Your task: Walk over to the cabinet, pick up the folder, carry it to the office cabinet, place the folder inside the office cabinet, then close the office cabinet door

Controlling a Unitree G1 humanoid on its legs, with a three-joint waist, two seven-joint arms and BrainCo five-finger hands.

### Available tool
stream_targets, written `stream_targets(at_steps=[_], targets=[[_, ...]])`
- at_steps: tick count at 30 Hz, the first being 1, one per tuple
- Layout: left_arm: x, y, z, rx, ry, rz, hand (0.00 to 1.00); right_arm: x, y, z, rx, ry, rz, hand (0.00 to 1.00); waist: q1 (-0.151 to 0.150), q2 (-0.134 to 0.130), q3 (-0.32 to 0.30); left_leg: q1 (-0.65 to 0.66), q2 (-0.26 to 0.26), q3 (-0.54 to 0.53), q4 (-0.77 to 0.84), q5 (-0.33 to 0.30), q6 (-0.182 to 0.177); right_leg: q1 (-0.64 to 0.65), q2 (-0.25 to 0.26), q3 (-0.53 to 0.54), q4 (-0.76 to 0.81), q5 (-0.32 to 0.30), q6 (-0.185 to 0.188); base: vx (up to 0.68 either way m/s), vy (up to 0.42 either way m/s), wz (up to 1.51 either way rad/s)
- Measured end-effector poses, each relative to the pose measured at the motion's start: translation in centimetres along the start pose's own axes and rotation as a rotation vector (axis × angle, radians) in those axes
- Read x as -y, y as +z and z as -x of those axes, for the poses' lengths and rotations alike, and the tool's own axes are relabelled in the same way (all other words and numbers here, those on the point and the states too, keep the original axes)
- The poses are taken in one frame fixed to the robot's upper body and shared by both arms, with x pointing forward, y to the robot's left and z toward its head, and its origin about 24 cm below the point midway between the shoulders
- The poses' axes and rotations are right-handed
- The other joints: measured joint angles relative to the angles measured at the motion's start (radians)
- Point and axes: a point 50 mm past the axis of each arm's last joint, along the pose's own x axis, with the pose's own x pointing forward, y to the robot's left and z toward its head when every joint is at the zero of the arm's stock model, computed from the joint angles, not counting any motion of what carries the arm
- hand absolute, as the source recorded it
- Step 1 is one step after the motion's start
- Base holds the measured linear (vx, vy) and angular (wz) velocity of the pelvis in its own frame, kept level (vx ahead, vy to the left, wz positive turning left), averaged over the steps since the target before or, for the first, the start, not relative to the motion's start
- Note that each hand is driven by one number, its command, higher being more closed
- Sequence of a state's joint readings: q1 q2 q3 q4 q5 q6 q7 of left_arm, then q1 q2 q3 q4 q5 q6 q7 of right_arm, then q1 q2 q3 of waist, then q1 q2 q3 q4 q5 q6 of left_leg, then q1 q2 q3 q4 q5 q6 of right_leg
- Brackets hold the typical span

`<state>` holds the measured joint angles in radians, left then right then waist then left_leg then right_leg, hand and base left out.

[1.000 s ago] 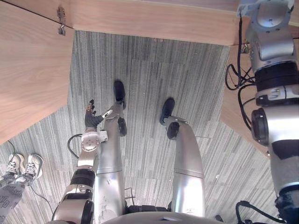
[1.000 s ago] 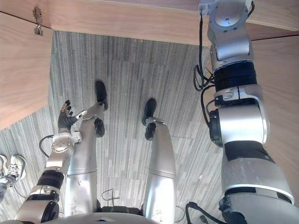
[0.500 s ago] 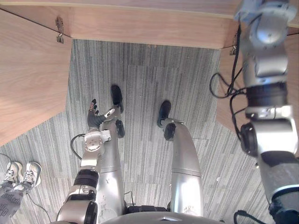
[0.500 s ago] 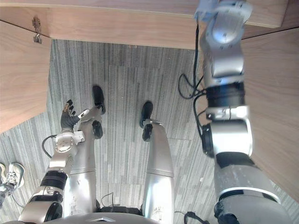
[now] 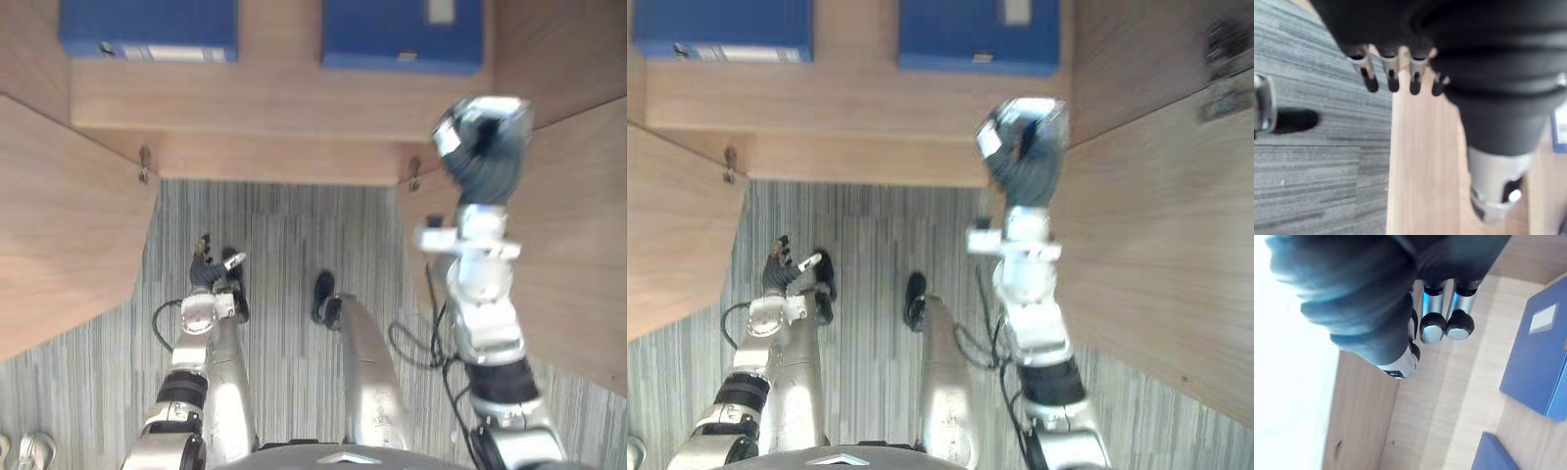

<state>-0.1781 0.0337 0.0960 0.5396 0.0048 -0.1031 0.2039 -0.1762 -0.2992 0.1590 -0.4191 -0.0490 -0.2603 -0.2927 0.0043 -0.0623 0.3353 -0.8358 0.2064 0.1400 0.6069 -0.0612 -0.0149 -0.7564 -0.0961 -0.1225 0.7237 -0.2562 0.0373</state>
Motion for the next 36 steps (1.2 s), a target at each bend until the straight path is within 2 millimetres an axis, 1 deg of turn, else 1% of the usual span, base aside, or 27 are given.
stream_targets(at_steps=[1,3,4,5,6,8,9,10,11,13,15,16,17,18,19,20,21,22,26,27,29,36], targets=[[0.0,-1.3,0.7,-0.041,-0.001,-0.002,0.00,-1.0,-0.9,1.8,-0.084,0.049,-0.018,1.00,0.000,-0.001,-0.021,0.054,-0.001,0.009,-0.018,-0.008,0.002,0.059,0.001,0.001,-0.041,0.009,0.009,0.21,0.070,-0.16],[0.0,-2.9,1.5,-0.098,-0.013,-0.017,0.00,-2.4,-1.9,4.2,-0.188,0.108,-0.037,1.00,-0.001,0.000,-0.051,0.118,-0.002,0.026,-0.039,-0.019,0.007,0.130,0.000,0.003,-0.088,0.022,0.016,0.19,0.071,-0.11],[0.0,-4.1,2.2,-0.138,-0.025,-0.040,0.00,-3.3,-3.2,6.2,-0.291,0.158,-0.028,1.00,-0.002,-0.002,-0.069,0.169,-0.006,0.032,-0.061,-0.024,0.008,0.184,0.000,0.006,-0.126,0.029,0.022,0.20,0.069,-0.10],[-0.1,-5.0,2.6,-0.172,-0.036,-0.068,0.00,-4.2,-4.8,8.3,-0.404,0.207,-0.009,1.00,-0.002,-0.010,-0.081,0.225,-0.012,0.046,-0.092,-0.024,0.008,0.237,-0.002,0.013,-0.163,0.037,0.027,0.19,0.063,-0.10],[-0.2,-5.5,2.8,-0.191,-0.041,-0.088,0.00,-4.6,-5.8,9.4,-0.463,0.232,0.004,1.00,-0.002,-0.012,-0.093,0.248,-0.016,0.051,-0.109,-0.023,0.008,0.257,-0.002,0.017,-0.184,0.043,0.030,0.15,0.039,-0.10],[-0.2,-7.0,3.5,-0.250,-0.063,-0.136,0.00,-5.2,-8.4,12.5,-0.639,0.302,0.060,1.00,-0.003,-0.011,-0.122,0.304,-0.027,0.059,-0.160,-0.017,0.003,0.313,0.001,0.025,-0.251,0.065,0.036,0.18,0.046,-0.10],[-0.5,-8.3,4.0,-0.301,-0.075,-0.178,0.00,-5.2,-10.6,15.5,-0.796,0.352,0.108,1.00,-0.009,-0.002,-0.140,0.353,-0.038,0.062,-0.209,-0.001,0.002,0.372,0.002,0.026,-0.325,0.094,0.041,0.18,0.050,-0.04],[-0.4,-8.6,4.2,-0.314,-0.086,-0.191,0.00,-5.0,-11.4,16.5,-0.857,0.365,0.128,1.00,-0.013,0.002,-0.144,0.373,-0.042,0.064,-0.231,0.008,0.002,0.394,0.002,0.025,-0.354,0.105,0.043,0.12,0.040,-0.04],[-0.5,-9.1,4.5,-0.334,-0.096,-0.207,0.00,-4.3,-13.0,19.0,-1.000,0.371,0.176,1.00,-0.014,0.005,-0.147,0.425,-0.055,0.077,-0.289,0.029,0.003,0.447,0.002,0.027,-0.426,0.137,0.047,0.09,0.035,-0.07],[-0.8,-9.6,4.8,-0.356,-0.101,-0.224,0.00,-3.4,-14.0,21.0,-1.117,0.357,0.206,1.00,-0.016,0.010,-0.150,0.473,-0.067,0.084,-0.344,0.049,0.005,0.495,0.002,0.029,-0.485,0.166,0.052,0.07,0.030,-0.07],[-1.3,-10.4,5.4,-0.388,-0.106,-0.246,0.00,-1.9,-15.0,24.0,-1.286,0.311,0.234,1.00,-0.027,0.016,-0.166,0.549,-0.089,0.097,-0.438,0.089,0.005,0.561,0.001,0.033,-0.569,0.204,0.057,0.05,0.025,-0.06],[-1.4,-10.6,5.6,-0.398,-0.104,-0.251,0.00,-1.6,-15.2,24.7,-1.326,0.298,0.238,1.00,-0.028,0.016,-0.175,0.568,-0.094,0.106,-0.464,0.099,0.006,0.573,-0.001,0.037,-0.585,0.212,0.058,0.03,0.020,-0.17],[-1.8,-11.3,6.0,-0.426,-0.101,-0.259,0.00,-1.1,-15.4,26.1,-1.406,0.271,0.244,1.00,-0.028,0.019,-0.190,0.607,-0.104,0.114,-0.516,0.120,0.005,0.596,-0.001,0.052,-0.616,0.227,0.060,0.02,0.025,-0.21],[-2.0,-11.9,6.5,-0.456,-0.100,-0.265,0.00,-0.4,-15.5,27.5,-1.478,0.240,0.250,1.00,-0.031,0.025,-0.202,0.650,-0.114,0.120,-0.567,0.141,0.006,0.620,-0.002,0.057,-0.640,0.237,0.060,0.01,0.026,-0.18],[-2.1,-12.2,6.8,-0.473,-0.100,-0.268,0.00,-0.1,-15.4,28.3,-1.516,0.226,0.249,1.00,-0.032,0.028,-0.211,0.667,-0.118,0.123,-0.593,0.151,0.006,0.629,-0.003,0.058,-0.649,0.241,0.061,-0.01,0.032,-0.14],[-2.1,-12.6,7.1,-0.493,-0.105,-0.281,0.00,0.4,-15.3,29.6,-1.592,0.191,0.245,1.00,-0.036,0.037,-0.228,0.702,-0.126,0.127,-0.644,0.173,0.004,0.645,-0.003,0.059,-0.666,0.247,0.062,-0.01,0.017,-0.10],[-2.2,-12.9,7.4,-0.507,-0.106,-0.288,0.00,0.8,-15.2,30.3,-1.626,0.166,0.241,1.00,-0.037,0.041,-0.232,0.722,-0.129,0.130,-0.670,0.184,0.005,0.655,-0.003,0.060,-0.674,0.250,0.062,-0.04,0.052,-0.13],[-2.4,-13.4,7.7,-0.537,-0.102,-0.291,0.00,1.7,-14.9,31.9,-1.721,0.073,0.217,0.00,-0.039,0.047,-0.243,0.742,-0.134,0.131,-0.689,0.186,-0.002,0.668,-0.004,0.063,-0.688,0.249,0.060,-0.04,0.047,-0.09],[-2.8,-14.4,8.5,-0.601,-0.098,-0.300,0.00,3.0,-14.2,33.9,-1.835,-0.103,0.173,0.00,-0.043,0.043,-0.264,0.763,-0.142,0.127,-0.694,0.181,-0.004,0.695,-0.007,0.076,-0.707,0.249,0.060,-0.03,0.040,-0.03],[-2.8,-14.5,8.6,-0.608,-0.099,-0.301,0.00,3.1,-14.2,34.0,-1.844,-0.121,0.168,0.00,-0.042,0.043,-0.264,0.768,-0.144,0.125,-0.694,0.180,-0.003,0.700,-0.008,0.078,-0.709,0.249,0.060,-0.01,0.040,0.00],[-2.9,-15.1,9.1,-0.643,-0.104,-0.305,0.00,3.5,-13.9,34.8,-1.890,-0.196,0.142,0.00,-0.051,0.042,-0.268,0.782,-0.154,0.107,-0.695,0.173,0.005,0.725,-0.013,0.078,-0.719,0.248,0.060,-0.01,0.048,0.11],[-3.2,-16.0,10.2,-0.697,-0.101,-0.304,0.00,3.6,-13.3,35.8,-1.933,-0.328,0.091,0.00,-0.055,0.037,-0.285,0.789,-0.173,0.101,-0.695,0.164,0.015,0.745,-0.028,0.083,-0.736,0.248,0.060,0.02,0.040,0.04]])
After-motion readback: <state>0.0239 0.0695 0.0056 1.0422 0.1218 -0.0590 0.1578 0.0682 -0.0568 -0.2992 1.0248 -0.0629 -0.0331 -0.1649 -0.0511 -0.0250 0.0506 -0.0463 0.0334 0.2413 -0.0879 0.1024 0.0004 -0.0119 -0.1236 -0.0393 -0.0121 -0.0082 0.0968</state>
